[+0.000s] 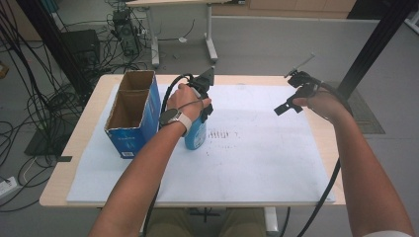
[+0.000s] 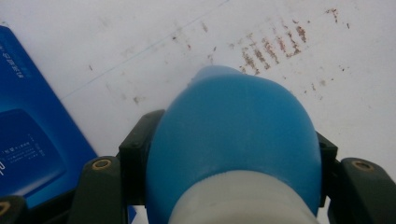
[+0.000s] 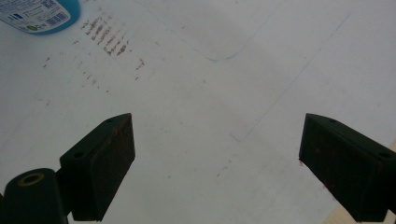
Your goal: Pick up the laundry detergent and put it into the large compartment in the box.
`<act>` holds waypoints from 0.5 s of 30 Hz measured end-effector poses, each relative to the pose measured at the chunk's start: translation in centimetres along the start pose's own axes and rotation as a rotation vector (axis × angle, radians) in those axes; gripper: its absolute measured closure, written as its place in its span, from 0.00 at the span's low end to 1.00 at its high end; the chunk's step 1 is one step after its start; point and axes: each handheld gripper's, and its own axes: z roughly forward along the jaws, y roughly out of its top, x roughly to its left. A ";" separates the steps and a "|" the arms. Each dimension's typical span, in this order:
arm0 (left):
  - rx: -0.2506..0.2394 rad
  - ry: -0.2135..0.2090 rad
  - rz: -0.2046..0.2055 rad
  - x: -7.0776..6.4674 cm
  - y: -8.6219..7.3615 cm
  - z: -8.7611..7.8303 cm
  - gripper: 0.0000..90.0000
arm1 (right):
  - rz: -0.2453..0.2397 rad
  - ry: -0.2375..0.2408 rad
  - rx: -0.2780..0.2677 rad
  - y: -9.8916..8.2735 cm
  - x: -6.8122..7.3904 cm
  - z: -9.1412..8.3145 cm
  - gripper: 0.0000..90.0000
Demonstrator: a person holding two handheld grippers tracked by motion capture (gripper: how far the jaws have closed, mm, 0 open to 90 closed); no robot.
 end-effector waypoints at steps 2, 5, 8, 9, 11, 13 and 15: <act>0.001 0.001 0.000 0.0 0.0 0.0 0.42 | -0.004 0.000 0.000 -0.1 0.0 0.0 0.12; -0.002 0.001 -0.001 0.0 0.0 0.0 0.42 | 0.000 -0.003 0.001 -0.1 0.0 -0.1 0.12; -0.004 0.002 0.000 0.0 -0.1 0.0 0.42 | 0.003 -0.004 0.001 -0.2 -0.1 -0.3 0.12; -0.003 0.003 0.000 -0.1 -0.1 0.0 0.42 | 0.003 -0.006 0.000 -0.2 -0.1 -0.3 0.12; -0.004 0.002 0.001 -0.1 -0.1 0.0 0.42 | 0.005 -0.003 -0.005 -0.3 -0.1 -0.4 0.12; -0.006 0.002 -0.003 0.0 -0.1 0.0 0.42 | 0.008 -0.007 -0.009 -0.4 -0.1 -0.5 0.12; -0.005 0.003 -0.001 -0.1 -0.1 0.0 0.42 | 0.008 -0.009 -0.008 -0.4 -0.1 -0.5 0.12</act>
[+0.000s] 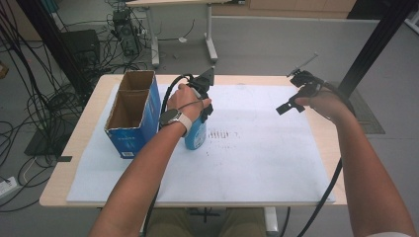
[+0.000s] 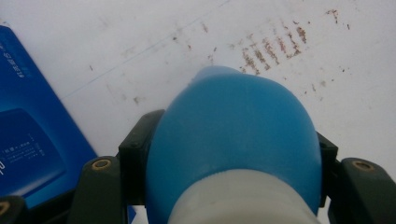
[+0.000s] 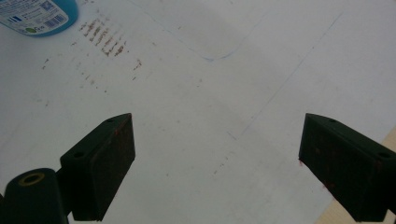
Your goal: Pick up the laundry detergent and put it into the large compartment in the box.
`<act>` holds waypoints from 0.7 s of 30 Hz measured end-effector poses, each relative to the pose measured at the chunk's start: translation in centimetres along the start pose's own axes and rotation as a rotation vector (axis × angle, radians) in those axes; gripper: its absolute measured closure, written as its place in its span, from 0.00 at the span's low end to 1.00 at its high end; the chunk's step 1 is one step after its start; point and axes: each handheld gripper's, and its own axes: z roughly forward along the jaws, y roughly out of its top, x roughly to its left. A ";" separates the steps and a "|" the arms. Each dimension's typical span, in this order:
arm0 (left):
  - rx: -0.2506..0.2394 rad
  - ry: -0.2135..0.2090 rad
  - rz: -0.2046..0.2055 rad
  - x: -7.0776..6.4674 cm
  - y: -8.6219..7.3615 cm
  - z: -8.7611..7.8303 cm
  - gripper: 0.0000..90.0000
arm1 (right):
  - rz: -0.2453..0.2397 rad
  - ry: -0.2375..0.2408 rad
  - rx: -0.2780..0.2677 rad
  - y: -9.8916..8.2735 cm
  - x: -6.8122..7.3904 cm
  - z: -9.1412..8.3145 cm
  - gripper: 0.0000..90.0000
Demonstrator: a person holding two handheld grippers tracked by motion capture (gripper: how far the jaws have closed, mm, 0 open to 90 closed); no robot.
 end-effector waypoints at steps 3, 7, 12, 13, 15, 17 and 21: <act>0.001 0.000 0.001 0.0 0.0 0.0 0.42 | -0.003 0.000 0.002 0.1 0.1 0.1 0.12; -0.005 -0.003 -0.003 0.1 -0.2 0.0 0.42 | -0.004 0.001 0.008 0.2 0.2 0.4 0.12; -0.006 -0.002 -0.005 0.0 -0.2 0.0 0.42 | -0.009 0.002 0.007 0.3 0.2 0.5 0.12; -0.006 -0.002 -0.006 0.1 -0.2 0.0 0.42 | -0.009 0.002 0.008 0.3 0.2 0.5 0.12; -0.007 -0.001 -0.007 0.0 -0.2 0.0 0.42 | -0.005 0.004 0.008 0.3 0.3 0.5 0.12; -0.006 -0.001 -0.008 0.0 -0.2 0.0 0.42 | -0.008 0.003 0.011 0.3 0.3 0.6 0.12; -0.005 -0.001 -0.008 0.0 -0.2 0.0 0.42 | -0.008 0.002 0.008 0.3 0.3 0.5 0.12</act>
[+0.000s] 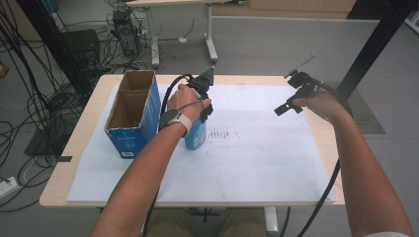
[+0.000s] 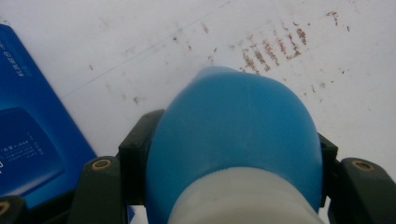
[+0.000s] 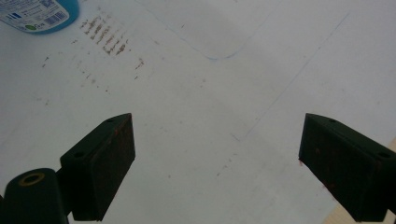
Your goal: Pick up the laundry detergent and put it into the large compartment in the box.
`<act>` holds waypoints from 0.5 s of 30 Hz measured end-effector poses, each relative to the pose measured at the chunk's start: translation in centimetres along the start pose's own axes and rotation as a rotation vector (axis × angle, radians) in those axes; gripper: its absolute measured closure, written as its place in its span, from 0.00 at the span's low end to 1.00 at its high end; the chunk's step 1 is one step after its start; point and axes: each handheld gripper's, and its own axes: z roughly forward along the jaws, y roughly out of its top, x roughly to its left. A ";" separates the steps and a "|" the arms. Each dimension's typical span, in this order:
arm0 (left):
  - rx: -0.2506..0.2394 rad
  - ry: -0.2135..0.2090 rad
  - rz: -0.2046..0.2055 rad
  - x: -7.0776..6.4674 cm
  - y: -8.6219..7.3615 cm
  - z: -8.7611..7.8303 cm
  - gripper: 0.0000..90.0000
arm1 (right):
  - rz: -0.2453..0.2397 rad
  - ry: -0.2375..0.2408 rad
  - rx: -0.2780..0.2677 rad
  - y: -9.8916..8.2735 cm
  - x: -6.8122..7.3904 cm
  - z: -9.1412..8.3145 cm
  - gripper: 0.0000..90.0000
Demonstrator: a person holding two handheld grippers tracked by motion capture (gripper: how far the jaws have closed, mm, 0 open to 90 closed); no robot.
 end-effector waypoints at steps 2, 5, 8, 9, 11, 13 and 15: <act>-0.001 0.000 -0.001 0.0 0.0 0.0 0.42 | 0.000 -0.001 0.000 0.0 0.0 0.0 0.12; -0.004 0.000 -0.003 0.0 -0.1 0.0 0.42 | -0.002 -0.002 0.002 -0.1 0.0 0.0 0.12; -0.004 0.000 -0.004 0.0 0.0 0.0 0.42 | 0.002 -0.002 0.005 -0.2 -0.1 0.0 0.12; -0.004 0.000 -0.005 0.0 0.0 0.0 0.42 | 0.001 -0.003 0.004 -0.2 -0.1 0.1 0.12; -0.004 0.001 -0.005 0.0 0.0 0.0 0.42 | 0.001 -0.002 0.005 -0.2 -0.1 0.1 0.12; -0.004 0.001 -0.006 0.0 -0.1 0.0 0.42 | 0.002 -0.001 0.003 -0.2 -0.1 0.1 0.12; -0.003 0.000 -0.007 0.0 -0.1 0.0 0.42 | 0.003 0.001 0.003 -0.2 -0.1 0.1 0.12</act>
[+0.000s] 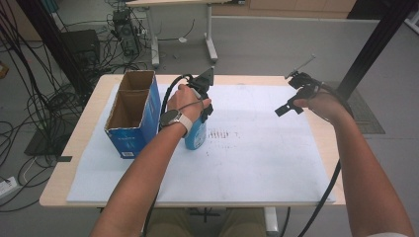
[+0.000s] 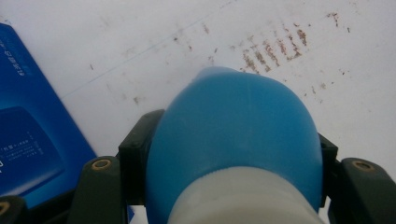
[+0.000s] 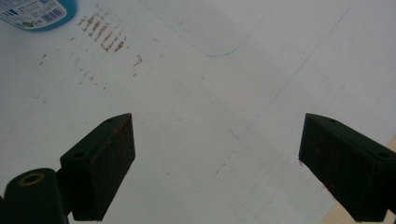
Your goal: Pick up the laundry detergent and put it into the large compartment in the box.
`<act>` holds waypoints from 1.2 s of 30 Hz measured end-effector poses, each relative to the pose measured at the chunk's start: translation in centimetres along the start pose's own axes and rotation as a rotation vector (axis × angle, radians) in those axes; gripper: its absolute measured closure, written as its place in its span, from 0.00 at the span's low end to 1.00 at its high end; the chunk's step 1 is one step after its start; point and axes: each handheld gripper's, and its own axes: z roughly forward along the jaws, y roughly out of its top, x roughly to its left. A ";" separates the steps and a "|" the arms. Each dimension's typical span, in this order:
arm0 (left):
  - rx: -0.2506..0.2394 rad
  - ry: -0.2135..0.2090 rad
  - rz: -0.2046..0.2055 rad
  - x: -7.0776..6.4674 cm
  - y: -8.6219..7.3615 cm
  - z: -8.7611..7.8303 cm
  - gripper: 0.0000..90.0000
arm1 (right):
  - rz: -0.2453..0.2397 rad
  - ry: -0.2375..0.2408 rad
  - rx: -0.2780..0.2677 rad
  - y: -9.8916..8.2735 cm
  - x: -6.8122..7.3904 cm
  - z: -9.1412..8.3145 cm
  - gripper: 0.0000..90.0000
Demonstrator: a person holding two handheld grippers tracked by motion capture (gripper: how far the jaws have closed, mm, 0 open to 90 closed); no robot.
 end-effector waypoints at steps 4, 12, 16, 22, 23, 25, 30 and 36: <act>-0.003 0.004 -0.001 -0.1 -0.1 0.0 0.42 | -0.001 0.000 0.003 0.0 0.0 0.0 0.12; -0.007 0.001 -0.009 -0.1 -0.2 0.0 0.42 | 0.000 -0.003 0.001 -0.1 0.0 -0.1 0.12; -0.015 -0.001 -0.017 0.1 -0.5 -0.1 0.42 | 0.001 -0.003 0.003 -0.1 0.0 -0.1 0.12; -0.010 0.009 -0.016 0.0 -0.6 -0.3 0.42 | -0.001 -0.002 0.004 0.0 0.0 0.0 0.12; -0.010 0.006 -0.020 0.1 -0.6 -0.4 0.42 | 0.000 -0.003 0.003 0.0 0.1 0.0 0.12; -0.013 -0.009 -0.024 0.5 -0.7 -0.6 0.42 | 0.000 -0.002 0.001 0.0 0.1 0.0 0.12; -0.007 0.005 -0.026 0.4 -0.9 -1.0 0.42 | -0.001 -0.004 0.002 0.0 0.2 0.0 0.12; 0.002 -0.004 -0.026 0.5 -1.1 -1.7 0.42 | -0.004 -0.008 -0.005 0.0 0.4 -0.2 0.12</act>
